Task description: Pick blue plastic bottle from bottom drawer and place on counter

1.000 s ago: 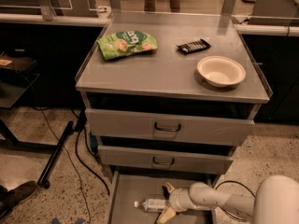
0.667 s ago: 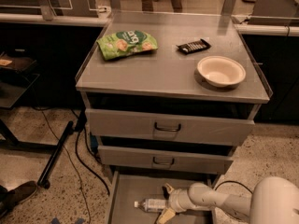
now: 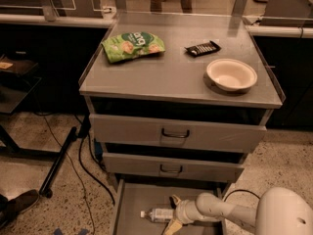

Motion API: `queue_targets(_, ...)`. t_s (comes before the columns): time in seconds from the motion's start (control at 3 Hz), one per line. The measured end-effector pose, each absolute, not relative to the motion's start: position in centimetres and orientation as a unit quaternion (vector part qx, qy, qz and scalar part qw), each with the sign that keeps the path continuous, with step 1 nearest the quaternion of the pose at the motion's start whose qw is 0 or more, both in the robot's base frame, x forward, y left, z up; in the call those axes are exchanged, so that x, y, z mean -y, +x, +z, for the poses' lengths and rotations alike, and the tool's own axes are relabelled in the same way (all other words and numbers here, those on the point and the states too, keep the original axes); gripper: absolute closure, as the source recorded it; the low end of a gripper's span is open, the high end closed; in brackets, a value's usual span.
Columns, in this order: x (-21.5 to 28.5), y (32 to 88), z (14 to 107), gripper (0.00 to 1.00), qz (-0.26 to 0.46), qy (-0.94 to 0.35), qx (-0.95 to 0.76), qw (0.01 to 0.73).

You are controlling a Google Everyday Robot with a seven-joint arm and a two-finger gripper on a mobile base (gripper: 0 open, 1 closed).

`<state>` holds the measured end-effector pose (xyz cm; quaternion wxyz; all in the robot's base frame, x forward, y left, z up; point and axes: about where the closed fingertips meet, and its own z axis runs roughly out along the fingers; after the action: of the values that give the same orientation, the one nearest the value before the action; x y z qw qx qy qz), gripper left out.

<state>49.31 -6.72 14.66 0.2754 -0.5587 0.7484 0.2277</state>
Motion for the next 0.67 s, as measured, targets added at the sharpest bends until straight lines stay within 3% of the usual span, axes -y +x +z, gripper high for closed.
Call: queue_targets(0.67,6.26,49.47,12.97,0.00,0.236,-0.559,-0.749,0.266)
